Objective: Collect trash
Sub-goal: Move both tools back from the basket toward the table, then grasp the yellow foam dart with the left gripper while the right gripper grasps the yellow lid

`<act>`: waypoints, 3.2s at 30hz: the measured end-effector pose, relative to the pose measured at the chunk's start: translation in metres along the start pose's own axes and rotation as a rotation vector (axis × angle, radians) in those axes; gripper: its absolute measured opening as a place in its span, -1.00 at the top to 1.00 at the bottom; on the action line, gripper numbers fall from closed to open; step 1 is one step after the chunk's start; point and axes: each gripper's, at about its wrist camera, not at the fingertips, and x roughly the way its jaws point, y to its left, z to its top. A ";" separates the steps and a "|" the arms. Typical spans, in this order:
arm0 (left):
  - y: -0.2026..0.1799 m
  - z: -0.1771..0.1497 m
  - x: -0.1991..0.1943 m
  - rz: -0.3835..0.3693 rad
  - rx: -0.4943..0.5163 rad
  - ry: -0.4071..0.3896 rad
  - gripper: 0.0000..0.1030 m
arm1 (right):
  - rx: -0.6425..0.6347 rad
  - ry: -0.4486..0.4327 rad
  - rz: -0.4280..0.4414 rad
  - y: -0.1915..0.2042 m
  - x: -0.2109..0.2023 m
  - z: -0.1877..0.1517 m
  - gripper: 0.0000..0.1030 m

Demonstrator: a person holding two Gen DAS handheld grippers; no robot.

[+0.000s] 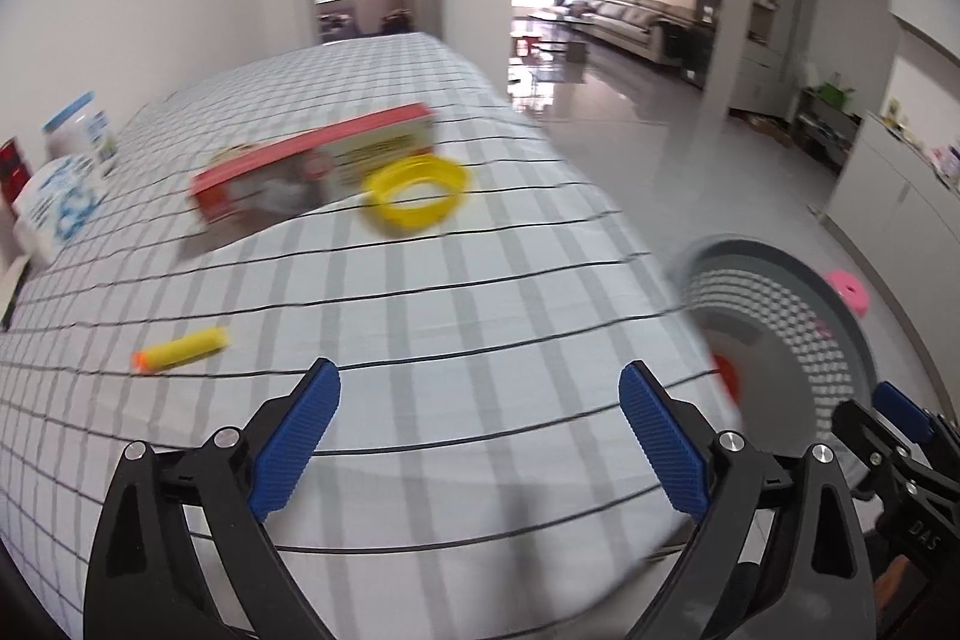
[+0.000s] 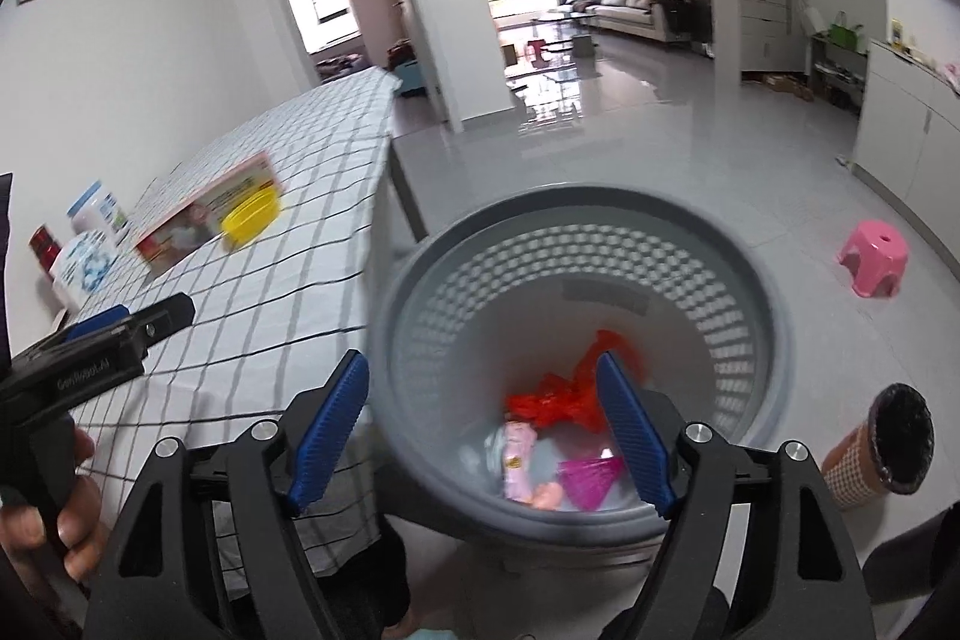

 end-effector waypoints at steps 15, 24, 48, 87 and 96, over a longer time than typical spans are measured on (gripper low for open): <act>0.145 -0.011 0.009 0.205 -0.238 0.051 -0.83 | -0.106 0.041 0.100 0.075 0.018 0.001 -0.45; 0.153 -0.003 0.036 0.198 -0.239 0.112 -0.83 | -0.136 0.054 0.105 0.091 0.024 0.004 -0.45; 0.155 0.005 0.053 0.185 -0.227 0.125 -0.32 | -0.167 0.085 0.131 0.111 0.054 0.024 -0.45; 0.180 0.022 0.046 0.187 -0.242 0.012 -0.32 | -0.458 0.318 0.187 0.218 0.237 0.131 -0.65; 0.181 0.021 0.045 0.183 -0.250 0.009 -0.32 | -0.489 0.299 0.160 0.225 0.241 0.128 -0.63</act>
